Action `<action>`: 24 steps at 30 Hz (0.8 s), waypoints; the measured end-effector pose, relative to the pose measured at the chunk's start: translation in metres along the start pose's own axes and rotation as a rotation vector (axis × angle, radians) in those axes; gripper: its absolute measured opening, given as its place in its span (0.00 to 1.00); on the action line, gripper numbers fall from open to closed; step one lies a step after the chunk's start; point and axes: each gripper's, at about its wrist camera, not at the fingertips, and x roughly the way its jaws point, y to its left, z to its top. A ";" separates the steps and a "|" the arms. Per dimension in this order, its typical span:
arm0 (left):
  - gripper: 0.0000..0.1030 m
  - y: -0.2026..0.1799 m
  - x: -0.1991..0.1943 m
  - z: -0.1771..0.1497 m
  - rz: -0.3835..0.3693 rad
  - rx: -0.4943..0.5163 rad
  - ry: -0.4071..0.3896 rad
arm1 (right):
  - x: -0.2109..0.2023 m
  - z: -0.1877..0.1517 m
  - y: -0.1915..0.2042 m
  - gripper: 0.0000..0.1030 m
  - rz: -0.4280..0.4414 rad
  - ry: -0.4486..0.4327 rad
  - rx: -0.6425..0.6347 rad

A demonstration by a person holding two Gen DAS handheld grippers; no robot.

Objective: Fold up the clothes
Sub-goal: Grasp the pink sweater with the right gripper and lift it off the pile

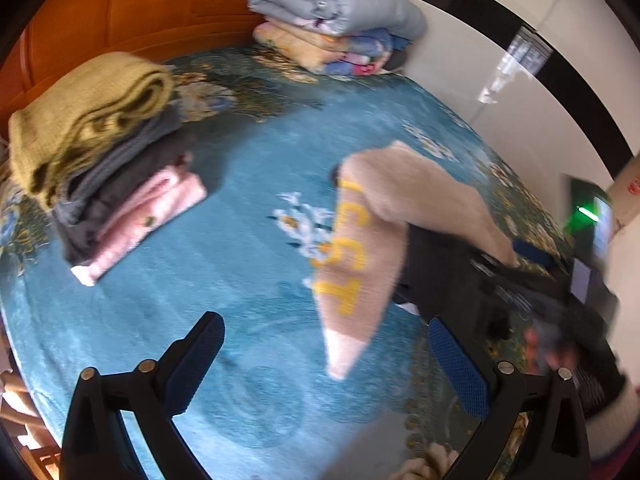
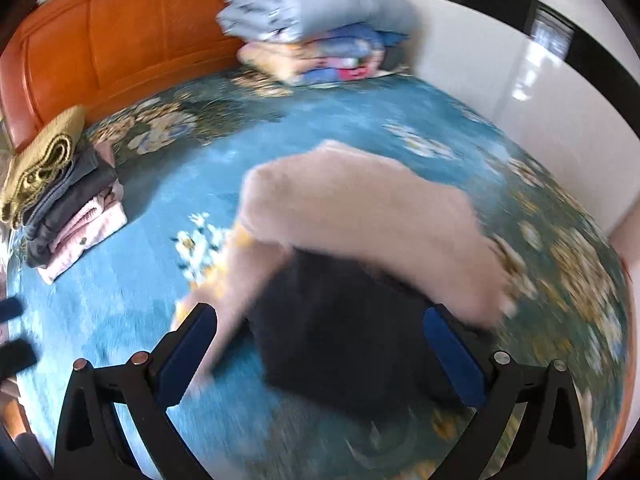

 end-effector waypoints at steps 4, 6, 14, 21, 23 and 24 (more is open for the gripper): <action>1.00 0.029 -0.008 0.000 0.044 -0.045 -0.009 | 0.065 0.032 0.040 1.00 -0.077 0.028 -0.179; 1.00 0.040 -0.011 0.000 0.055 -0.069 -0.012 | 0.095 0.042 0.054 1.00 -0.106 0.069 -0.250; 1.00 0.056 -0.031 -0.004 0.080 -0.100 -0.021 | 0.158 0.069 0.071 0.48 -0.179 0.215 -0.297; 1.00 0.060 -0.053 -0.008 0.087 -0.108 -0.046 | 0.070 0.073 0.011 0.25 -0.185 0.083 -0.153; 1.00 0.060 -0.060 -0.010 0.087 -0.109 -0.054 | 0.037 0.071 -0.011 0.25 -0.185 0.034 -0.104; 1.00 0.057 -0.065 -0.012 0.081 -0.106 -0.058 | 0.021 0.070 -0.023 0.24 -0.185 0.009 -0.080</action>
